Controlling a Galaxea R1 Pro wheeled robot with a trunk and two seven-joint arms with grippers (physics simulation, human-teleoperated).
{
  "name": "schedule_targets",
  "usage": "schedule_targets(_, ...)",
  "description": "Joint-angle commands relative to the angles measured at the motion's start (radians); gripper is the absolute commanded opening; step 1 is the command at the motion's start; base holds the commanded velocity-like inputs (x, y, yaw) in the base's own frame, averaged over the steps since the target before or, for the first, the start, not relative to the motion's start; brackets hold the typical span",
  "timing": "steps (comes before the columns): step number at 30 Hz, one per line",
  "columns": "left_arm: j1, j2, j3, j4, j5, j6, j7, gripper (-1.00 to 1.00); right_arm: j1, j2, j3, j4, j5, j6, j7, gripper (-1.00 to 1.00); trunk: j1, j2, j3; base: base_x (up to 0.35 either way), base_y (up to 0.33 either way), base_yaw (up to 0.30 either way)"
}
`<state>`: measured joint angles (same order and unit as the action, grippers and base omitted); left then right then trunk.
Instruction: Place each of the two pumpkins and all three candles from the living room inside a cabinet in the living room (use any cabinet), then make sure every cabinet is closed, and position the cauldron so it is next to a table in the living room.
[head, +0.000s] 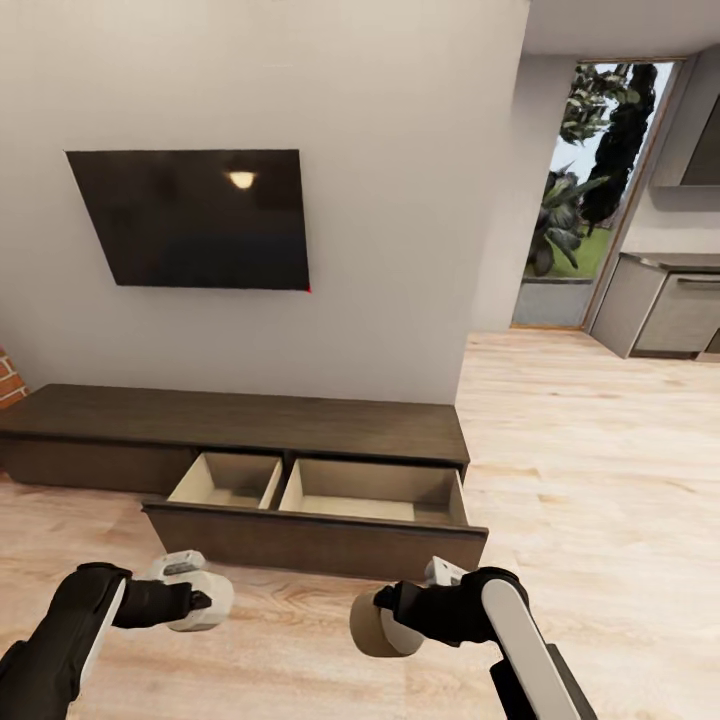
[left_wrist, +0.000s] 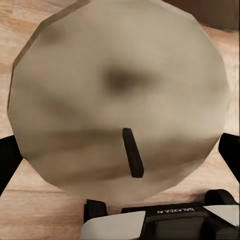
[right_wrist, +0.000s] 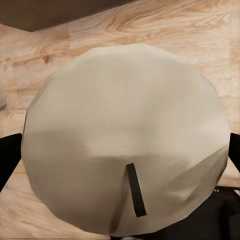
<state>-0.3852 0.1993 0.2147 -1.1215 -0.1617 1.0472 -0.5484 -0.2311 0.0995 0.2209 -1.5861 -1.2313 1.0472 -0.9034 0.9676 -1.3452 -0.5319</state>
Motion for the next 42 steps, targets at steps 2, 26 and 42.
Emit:
schedule_targets(2,0.0,0.03,0.0,-0.002,-0.003,0.0,-0.101,-1.0,0.0,-0.014,0.0,-0.001,-0.015,0.0,0.003,-1.0,-0.008,0.014,0.006,0.0,0.0,0.0)
schedule_targets(26,0.0,0.169,0.012,-0.003,-0.004,-0.001,-0.587,-1.0,0.002,-0.135,-0.014,-0.002,-0.01,-0.007,0.666,-1.0,-0.1,0.182,0.082,0.0,0.0,0.0)
schedule_targets(42,0.0,0.198,0.063,-0.015,-0.008,-0.001,-0.73,-1.0,0.022,-0.155,-0.057,-0.002,-0.006,-0.009,0.767,-1.0,-0.161,0.294,0.132,0.0,0.0,0.0)
